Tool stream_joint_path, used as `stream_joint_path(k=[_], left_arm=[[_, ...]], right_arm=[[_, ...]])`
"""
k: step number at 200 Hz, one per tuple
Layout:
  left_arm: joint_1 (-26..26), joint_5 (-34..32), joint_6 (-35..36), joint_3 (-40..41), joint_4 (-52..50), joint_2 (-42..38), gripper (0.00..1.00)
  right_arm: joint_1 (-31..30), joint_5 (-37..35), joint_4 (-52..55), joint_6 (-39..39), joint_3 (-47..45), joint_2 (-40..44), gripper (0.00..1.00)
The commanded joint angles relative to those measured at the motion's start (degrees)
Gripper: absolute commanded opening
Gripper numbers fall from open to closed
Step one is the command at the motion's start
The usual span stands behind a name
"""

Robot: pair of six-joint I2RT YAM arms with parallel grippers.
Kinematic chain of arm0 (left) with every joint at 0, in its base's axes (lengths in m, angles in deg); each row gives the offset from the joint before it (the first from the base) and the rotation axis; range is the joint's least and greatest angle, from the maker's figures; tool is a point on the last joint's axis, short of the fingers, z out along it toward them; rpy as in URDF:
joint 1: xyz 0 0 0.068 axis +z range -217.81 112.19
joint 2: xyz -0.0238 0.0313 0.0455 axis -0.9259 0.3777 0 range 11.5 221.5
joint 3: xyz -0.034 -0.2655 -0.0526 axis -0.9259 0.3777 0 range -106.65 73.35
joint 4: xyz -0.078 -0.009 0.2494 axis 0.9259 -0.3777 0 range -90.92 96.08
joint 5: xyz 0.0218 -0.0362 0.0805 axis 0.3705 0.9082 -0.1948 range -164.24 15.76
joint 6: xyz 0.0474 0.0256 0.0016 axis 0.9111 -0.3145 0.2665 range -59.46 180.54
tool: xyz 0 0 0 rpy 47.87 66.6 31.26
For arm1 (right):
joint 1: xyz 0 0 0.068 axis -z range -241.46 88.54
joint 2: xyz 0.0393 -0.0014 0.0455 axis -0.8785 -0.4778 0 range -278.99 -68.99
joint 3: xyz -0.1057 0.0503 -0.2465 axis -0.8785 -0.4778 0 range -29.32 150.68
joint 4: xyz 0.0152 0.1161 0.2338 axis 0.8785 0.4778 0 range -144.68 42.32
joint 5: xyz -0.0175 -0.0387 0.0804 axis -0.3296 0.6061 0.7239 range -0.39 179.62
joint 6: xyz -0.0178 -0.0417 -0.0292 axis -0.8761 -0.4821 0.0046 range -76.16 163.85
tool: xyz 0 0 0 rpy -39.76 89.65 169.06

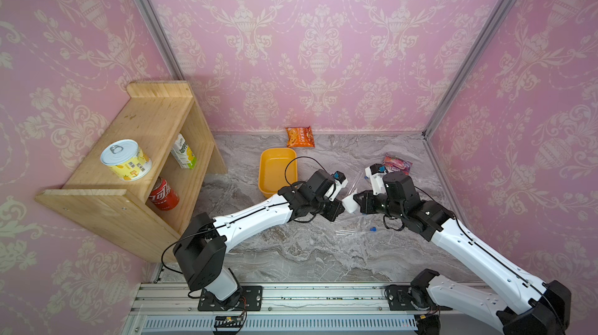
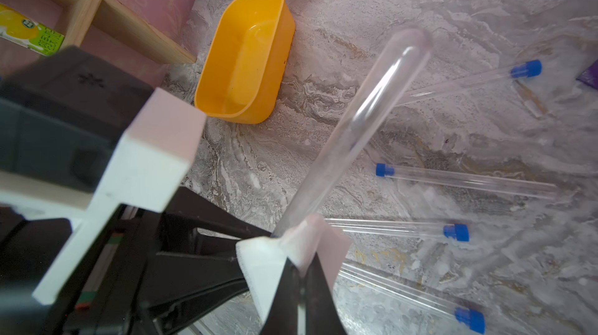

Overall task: Wipe the exteriors of test tubes
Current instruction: Wipe the dirt from the test tube.

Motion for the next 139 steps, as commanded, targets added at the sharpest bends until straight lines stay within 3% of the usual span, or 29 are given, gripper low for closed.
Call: stream_joint_path(k=[1, 139], left_arm=[[-0.43, 2.38, -1.21, -1.55, -1.86, 0.01, 0.21], [-0.43, 4.0, -1.39, -0.46, -1.83, -0.96, 0.21]], right_arm=[[-0.75, -3.23, 1.95, -5.59, 1.93, -0.97, 0.0], [-0.53, -13.23, 2.83, -13.18, 7.64, -3.77, 0.0]])
